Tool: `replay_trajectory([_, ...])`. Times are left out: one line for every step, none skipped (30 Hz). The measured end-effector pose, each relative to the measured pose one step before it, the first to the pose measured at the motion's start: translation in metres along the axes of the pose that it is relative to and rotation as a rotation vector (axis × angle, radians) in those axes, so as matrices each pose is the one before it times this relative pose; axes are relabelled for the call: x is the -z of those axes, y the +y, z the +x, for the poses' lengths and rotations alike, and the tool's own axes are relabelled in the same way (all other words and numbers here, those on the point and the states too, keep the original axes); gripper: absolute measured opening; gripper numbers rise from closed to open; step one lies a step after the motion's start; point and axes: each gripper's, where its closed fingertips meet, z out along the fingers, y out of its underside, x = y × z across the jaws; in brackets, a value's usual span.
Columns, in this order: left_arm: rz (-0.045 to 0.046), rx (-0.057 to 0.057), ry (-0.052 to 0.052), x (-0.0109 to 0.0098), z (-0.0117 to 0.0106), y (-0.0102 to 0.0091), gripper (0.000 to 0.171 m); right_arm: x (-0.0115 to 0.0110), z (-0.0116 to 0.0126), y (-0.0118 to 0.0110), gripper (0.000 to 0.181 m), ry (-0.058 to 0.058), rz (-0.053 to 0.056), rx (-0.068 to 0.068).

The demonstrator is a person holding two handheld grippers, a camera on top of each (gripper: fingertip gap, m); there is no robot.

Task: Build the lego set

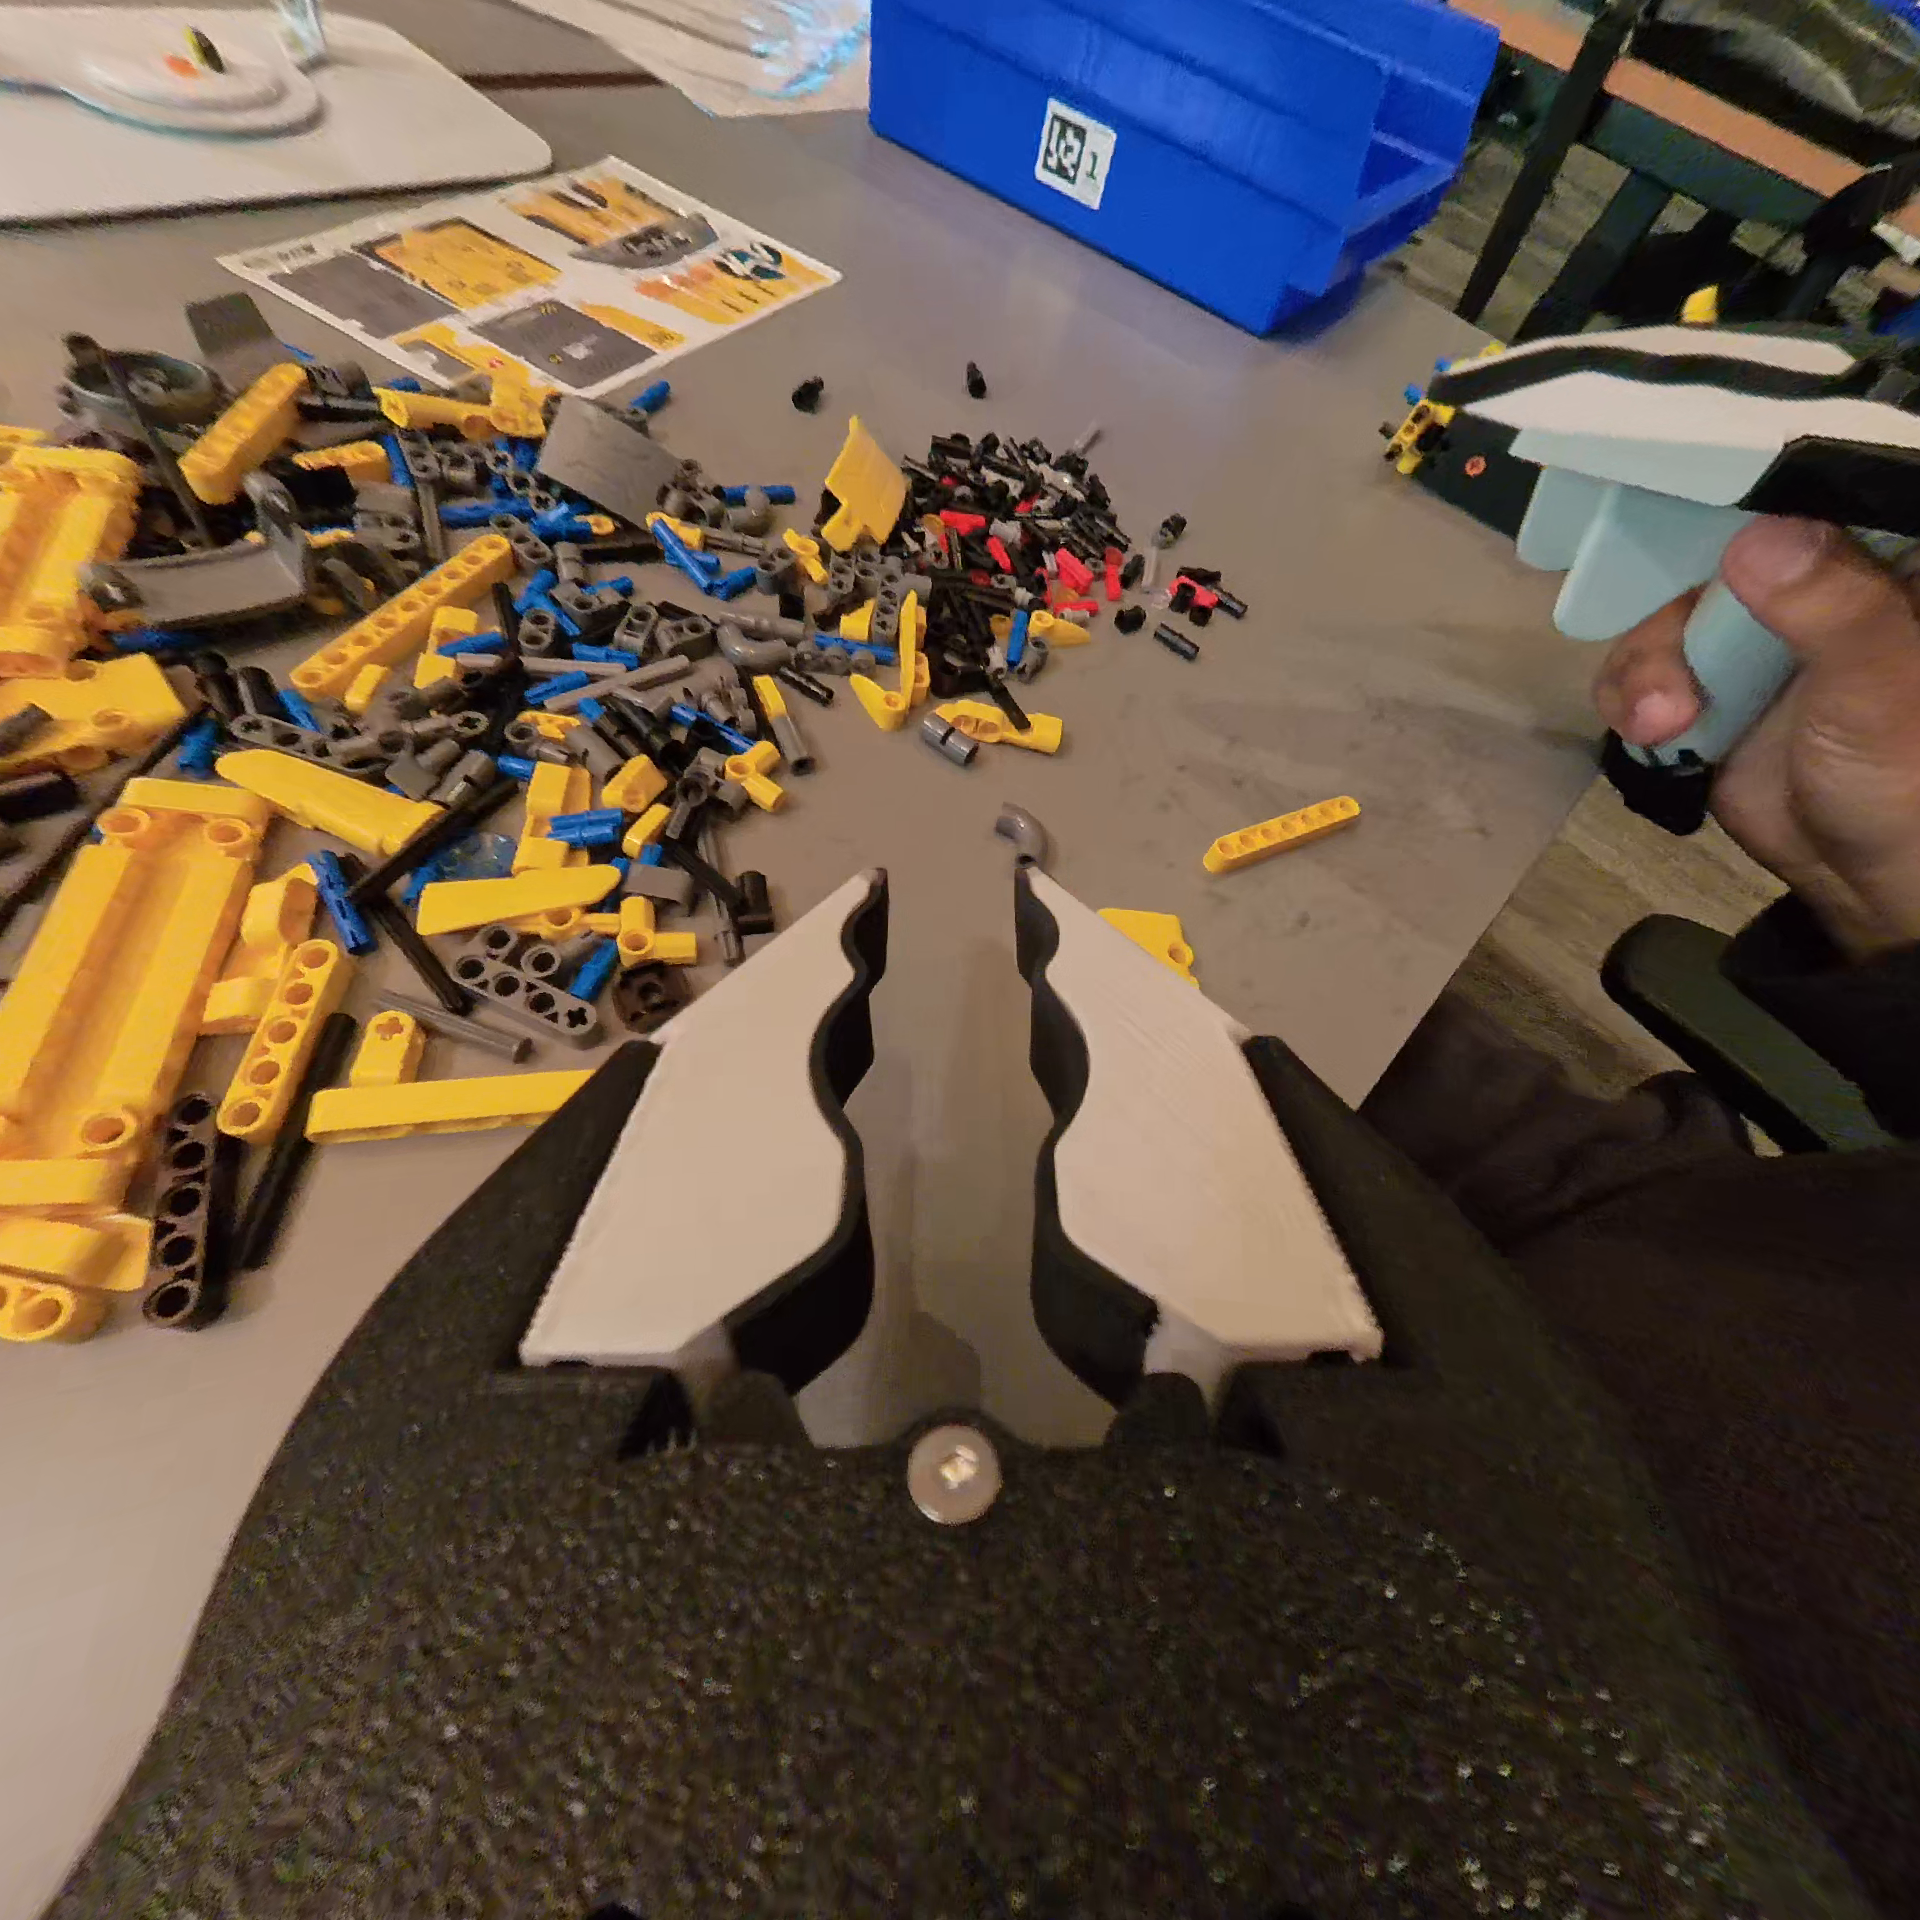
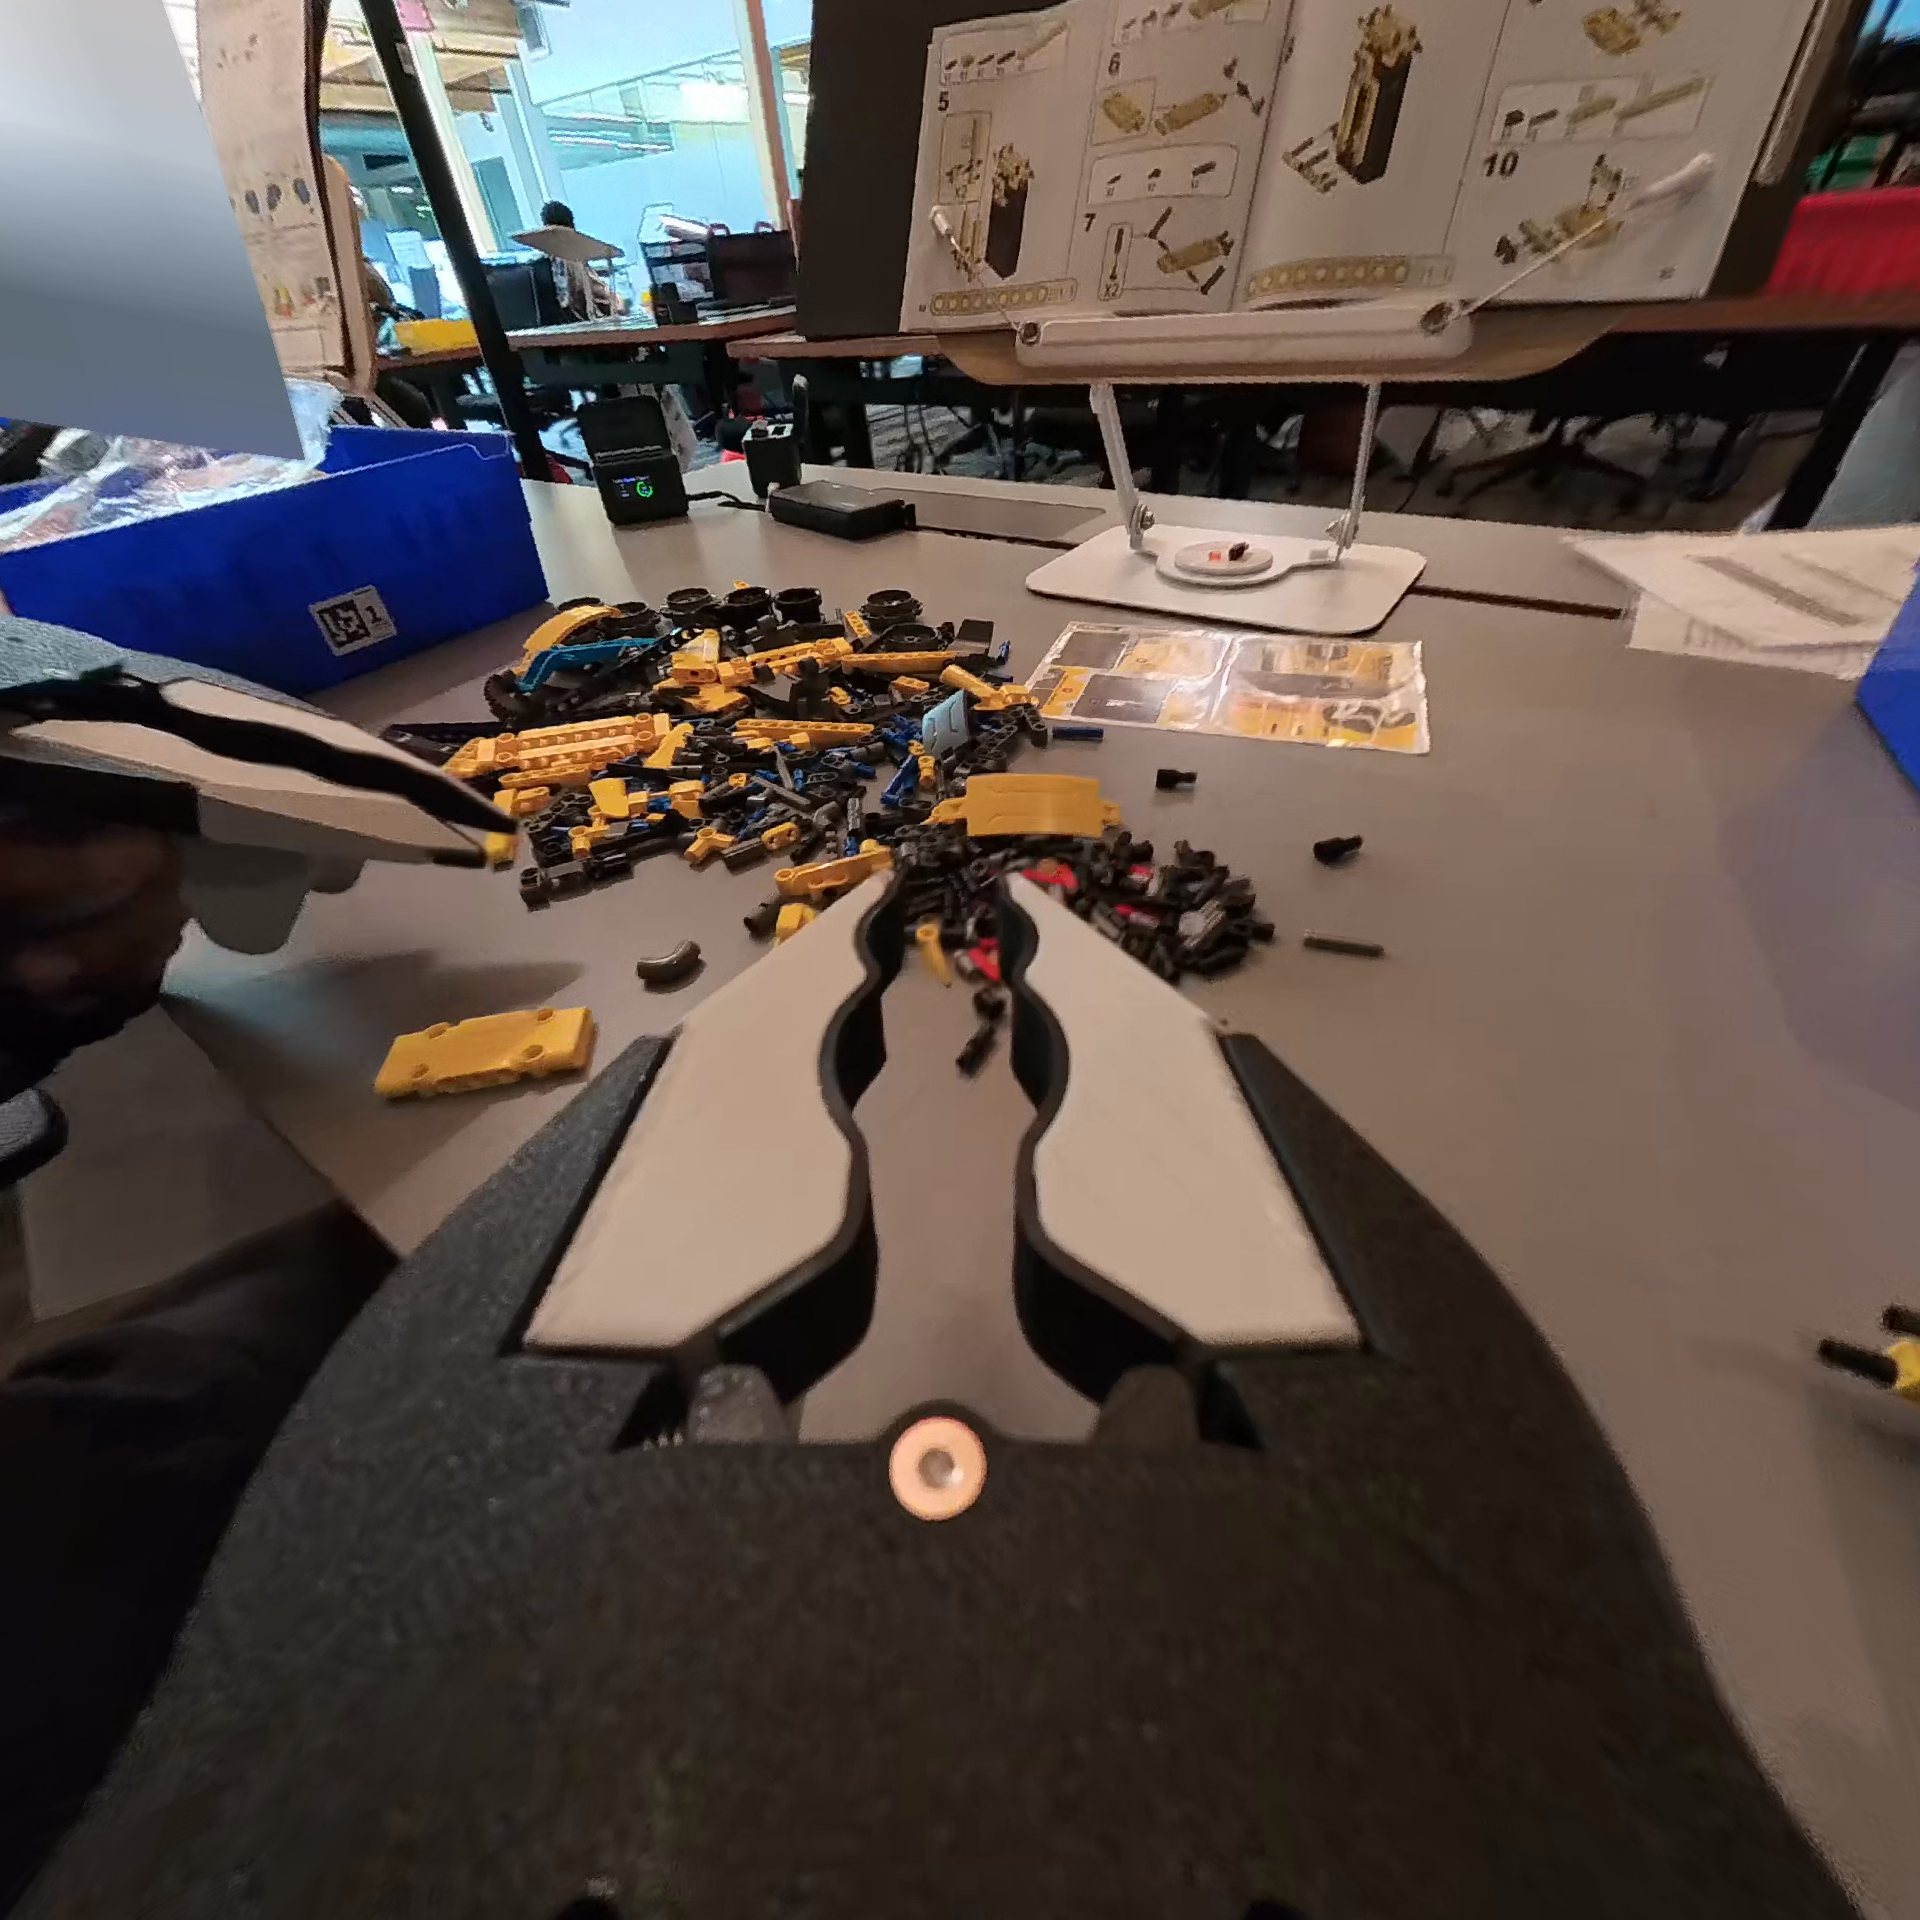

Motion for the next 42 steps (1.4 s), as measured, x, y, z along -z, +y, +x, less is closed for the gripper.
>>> replay_trajectory([0.00737, -0.0157, -0.0163, 0.00228, -0.00106, 0.00012, 0.023, 0.00266, -0.00173, 0.00362, 0.017, -0.0148, -0.0112, -0.0295])
replay_trajectory([0.00468, -0.0115, -0.0132, 0.0021, -0.00113, 0.00123, 0.023, 0.00257, -0.00214, 0.00423, 0.017, -0.0165, -0.0104, -0.0251])
replay_trajectory([0.00649, -0.0048, -0.0111, 0.00156, -0.0017, 0.00153, 0.023, 0.00252, -0.00149, 0.00413, 0.017, -0.0086, -0.0022, -0.0173])
replay_trajectory([0.0124, 0.0025, -0.0034, 0.00124, -0.00131, 0.00086, 0.023, 0.00177, -0.00045, 0.00397, 0.017, -0.0016, 0.0057, -0.012])
replay_trajectory([0.01836, 0.0074, 0.0066, 0.00064, -0.00044, -0.00025, 0.023, 0.00086, 0.00033, 0.00419, 0.017, -0.0003, 0.0069, -0.0107])
replay_trajectory([0.01864, 0.0098, 0.0083, 0.00002, -0.00052, -0.00094, 0.023, -0.00045, 0.00067, 0.00373, 0.017, -0.0028, 0.003, -0.0119])
replay_trajectory([0.01085, 0.0125, 0.0018, -0.0005, -0.00156, -0.00094, 0.023, -0.00035, 0.00023, -0.00021, 0.017, -0.0078, 0.0005, -0.0119])
replay_trajectory([-0.00104, 0.0116, -0.0003, -0.00081, -0.00154, -0.00012, 0.023, -0.00027, 0.00234, -0.00352, 0.017, 0.0063, 0.001, -0.0058])
replay_trajectory([-0.00973, 0.0068, 0.0041, -0.00129, -0.00044, 0.00101, 0.023, -0.00005, 0.00318, -0.00537, 0.017, 0.012, 0.0067, 0.0033])
replay_trajectory([-0.00927, 0.0017, 0.0024, -0.0013, -0.00025, 0.00144, 0.023, -0.00021, 0.00186, -0.00583, 0.017, 0.0043, 0.0127, 0.0092])
replay_trajectory([-0.00486, -0.0031, -0.0009, -0.0011, -0.00026, 0.00109, 0.023, -0.00083, 0.00105, -0.00465, 0.017, -0.0026, 0.0106, 0.0063])
replay_trajectory([-0.0066, -0.0044, 0.0027, -0.00082, 0.00049, 0.00113, 0.023, -0.00176, 0.00066, -0.00198, 0.017, -0.0065, 0.0045, 0.0022])
replay_trajectory([-0.00636, -0.0035, 0.0047, -0.00072, 0.00074, 0.00101, 0.023, -0.00236, 0.00095, 0.00095, 0.017, -0.0076, -0.008, -0.0068])
replay_trajectory([-0.00537, 0.0, 0.0012, -0.00071, -0.00005, 0.00089, 0.023, -0.00222, 0.00027, 0.00276, 0.017, -0.0147, -0.0219, -0.0209])
replay_trajectory([-0.00604, 0.0037, -0.0037, -0.00066, -0.00073, 0.00081, 0.023, -0.00177, -0.00079, 0.0014, 0.017, -0.0222, -0.0141, -0.0228])
replay_trajectory([-0.01085, 0.0049, -0.0045, -0.0012, -0.00094, 0.00137, 0.023, -0.00082, -0.00036, 0.00004, 0.017, -0.0184, -0.0017, -0.0245])
replay_trajectory([-0.01184, 0.0037, -0.0041, -0.00129, -0.00072, 0.00146, 0.023, 0.0003, 0.00023, -0.00102, 0.018, -0.0107, 0.0085, -0.0218])
replay_trajectory([-0.01021, 0.0016, -0.0028, -0.00115, -0.00043, 0.00128, 0.023, 0.00095, 0.00052, -0.00145, 0.017, -0.0057, 0.0135, -0.0174])
replay_trajectory([-0.00755, 0.0012, 0.0005, -0.00092, 0.00004, 0.00099, 0.023, 0.00097, 0.00034, -0.00152, 0.017, -0.006, 0.0142, -0.0152])
replay_trajectory([-0.00561, 0.0019, 0.0022, -0.00076, 0.00018, 0.00071, 0.023, 0.00077, -0.00018, -0.00125, 0.017, -0.0088, 0.0126, -0.0152])
replay_trajectory([-0.00201, 0.0017, 0.0043, -0.00026, 0.00037, 0.00022, 0.023, 0.00067, -0.00094, -0.0005, 0.017, -0.0155, 0.0085, -0.0147])
replay_trajectory([0.00133, 0.0029, 0.0043, -0.00006, 0.00024, -0.00008, 0.023, 0.00048, -0.0012, -0.00003, 0.017, -0.0181, 0.0046, -0.0128])
replay_trajectory([0.00474, 0.0045, 0.0049, 0.00036, 0.00028, -0.0006, 0.023, 0.00046, -0.00126, -0.00013, 0.017, -0.0164, 0.003, -0.008])
replay_trajectory([0.00743, 0.0039, 0.0101, 0.00068, 0.00087, -0.00088, 0.023, 0.00042, -0.00243, -0.00025, 0.017, -0.0188, 0.0032, 0.0008])
replay_trajectory([0.00673, 0.0038, 0.0117, 0.0006, 0.00101, -0.00077, 0.023, 0.00053, -0.00394, -0.00022, 0.016, -0.0246, 0.0037, 0.0098])
replay_trajectory([0.00397, 0.0055, 0.0083, 0.00037, 0.00052, -0.00052, 0.023, 0.00064, -0.00321, -0.00042, 0.016, -0.0157, 0.0057, 0.0144])
replay_trajectory([0.00156, 0.0058, 0.0081, 0.00023, 0.00047, -0.00025, 0.023, 0.00106, -0.00288, -0.00087, 0.016, -0.008, 0.01, 0.019])
replay_trajectory([-0.00082, 0.0054, 0.0107, -0.00009, 0.00077, -0.00006, 0.023, 0.00163, -0.00371, -0.00159, 0.016, -0.0102, 0.0159, 0.0247])
replay_trajectory([-0.00404, 0.007, 0.0118, -0.00036, 0.00092, 0.00022, 0.023, 0.00217, -0.00414, -0.00214, 0.015, -0.0106, 0.0215, 0.0289])
replay_trajectory([-0.00679, 0.0075, 0.0174, -0.00063, 0.00153, 0.00064, 0.023, 0.00257, -0.00499, -0.00249, 0.011, -0.0145, 0.025, 0.0331])
replay_trajectory([-0.00846, 0.0078, 0.0208, -0.00079, 0.00193, 0.00079, 0.023, 0.0027, -0.00574, -0.0026, 0.005, -0.0178, 0.0266, 0.0366])
replay_trajectory([-0.00597, 0.0091, 0.0149, -0.00055, 0.00105, 0.00045, 0.023, 0.00259, -0.0049, -0.00256, 0.0, -0.0111, 0.0259, 0.0353])
replay_trajectory([0.00325, 0.0063, 0.0076, 0.00029, 0.00036, -0.00052, 0.023, 0.00212, -0.00234, -0.0022, 0.0, 0.0037, 0.0218, 0.0287])
replay_trajectory([0.00819, 0.0009, 0.003, 0.00065, 0.00033, -0.00097, 0.023, 0.00131, -0.00123, -0.00109, 0.0, 0.0074, 0.0135, 0.0213])
replay_trajectory([0.00542, -0.0027, 0.0023, 0.00056, 0.0004, -0.00057, 0.023, 0.00044, -0.00109, 0.00027, 0.0, 0.0033, 0.0031, 0.0138])
replay_trajectory([-0.00153, -0.0021, 0.0006, -0.00017, 0.00025, 0.00021, 0.023, -0.00041, -0.00101, 0.00138, 0.0, -0.0007, -0.0057, 0.0079])
replay_trajectory([-0.00525, -0.0004, -0.0005, -0.00044, 0.00003, 0.00064, 0.023, -0.00087, -0.00062, 0.00196, 0.0, -0.0013, -0.011, 0.0038])
replay_trajectory([-0.00442, 0.0005, 0.0, -0.00041, -0.00003, 0.00049, 0.023, -0.00095, -0.00017, 0.0017, 0.0, -0.0004, -0.011, 0.0011])
replay_trajectory([-0.00197, 0.001, 0.0005, -0.00021, -0.00007, 0.00026, 0.023, -0.00084, 0.00003, 0.00122, 0.0, -0.001, -0.0091, -0.0025])
replay_trajectory([0.0007, 0.0008, -0.0001, 0.00004, -0.00007, -0.00009, 0.023, -0.00073, 0.00045, 0.00113, 0.0, -0.0016, -0.0085, -0.0066])
replay_trajectory([0.00216, -0.0004, -0.0002, 0.00016, -0.00006, -0.00027, 0.023, -0.00096, 0.00069, 0.00165, 0.0, -0.0029, -0.0119, -0.0117])
replay_trajectory([0.00111, -0.0011, 0.0001, 0.00014, 0.00013, -0.00009, 0.023, -0.00133, 0.00053, 0.0022, 0.0, -0.0048, -0.0159, -0.0132])
